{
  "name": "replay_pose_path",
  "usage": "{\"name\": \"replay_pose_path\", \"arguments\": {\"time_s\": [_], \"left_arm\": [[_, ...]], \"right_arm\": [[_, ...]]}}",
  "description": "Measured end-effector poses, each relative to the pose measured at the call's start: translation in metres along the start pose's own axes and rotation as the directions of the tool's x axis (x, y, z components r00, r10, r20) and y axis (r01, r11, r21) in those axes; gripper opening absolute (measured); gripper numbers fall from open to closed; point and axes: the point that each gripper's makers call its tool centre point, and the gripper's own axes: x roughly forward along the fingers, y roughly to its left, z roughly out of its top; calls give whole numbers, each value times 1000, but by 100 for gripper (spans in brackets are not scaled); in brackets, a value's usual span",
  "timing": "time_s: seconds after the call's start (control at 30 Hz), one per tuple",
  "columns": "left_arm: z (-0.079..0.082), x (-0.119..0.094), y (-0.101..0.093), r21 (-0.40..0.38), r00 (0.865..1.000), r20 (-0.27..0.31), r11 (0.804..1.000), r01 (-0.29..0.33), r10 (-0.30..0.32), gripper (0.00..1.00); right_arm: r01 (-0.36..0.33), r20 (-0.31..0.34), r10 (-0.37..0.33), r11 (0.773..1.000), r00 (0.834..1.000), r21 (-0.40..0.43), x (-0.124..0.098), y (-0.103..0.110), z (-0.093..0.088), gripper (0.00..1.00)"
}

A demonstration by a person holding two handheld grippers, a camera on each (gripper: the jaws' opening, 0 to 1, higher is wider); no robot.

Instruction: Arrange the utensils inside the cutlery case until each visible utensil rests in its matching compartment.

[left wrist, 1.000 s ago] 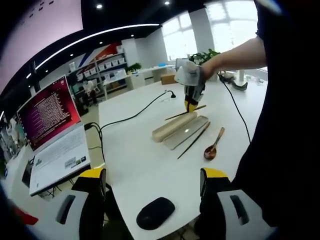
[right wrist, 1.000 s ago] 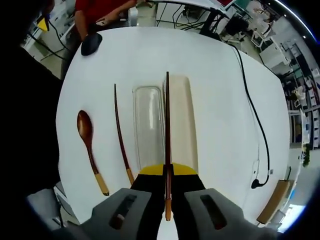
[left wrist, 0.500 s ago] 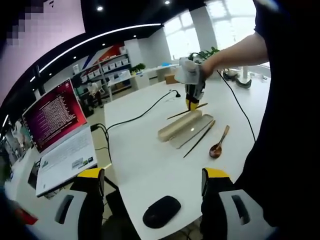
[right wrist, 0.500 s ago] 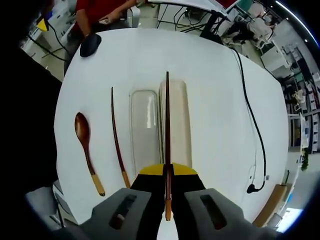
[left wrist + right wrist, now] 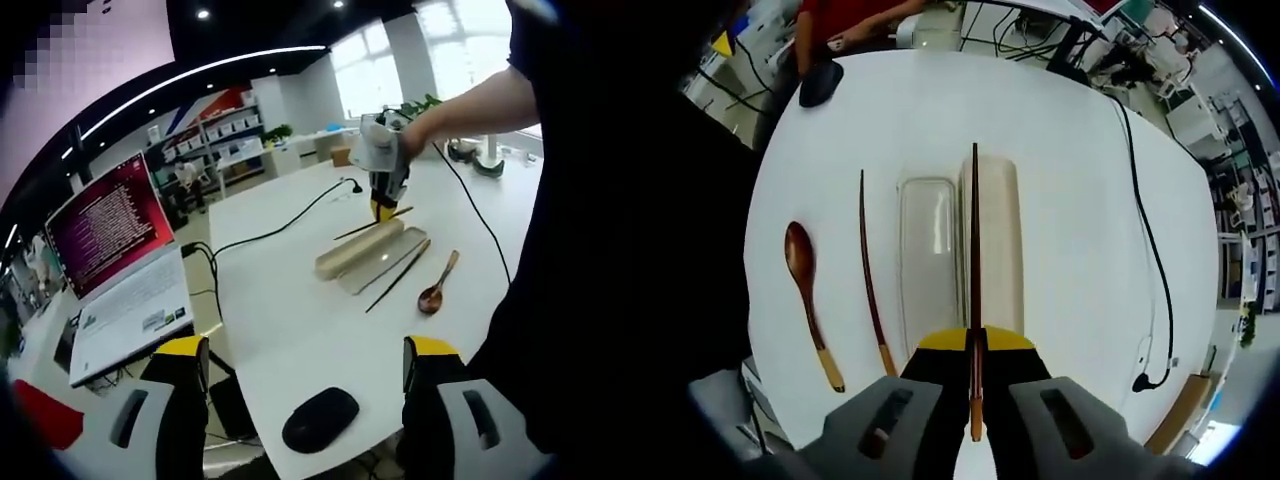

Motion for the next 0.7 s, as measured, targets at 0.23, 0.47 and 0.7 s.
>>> {"name": "replay_pose_path", "arguments": {"time_s": [0.23,0.47,0.7], "left_arm": [[1,2,1,-8,1000,7,1000,3,-3,82],[1,6,7,-16,1000,7,1000,-2,2,82],[12,14,19,19,1000,12,1000,3,-4,82]], "right_arm": [[-3,4,3,1000,1000,-4,2,-2,4,0],[-22,5,22,1000,1000,-3,9,-3,6,0],[-26,-6,26,1000,1000,-13,14,-1,5,0]]}}
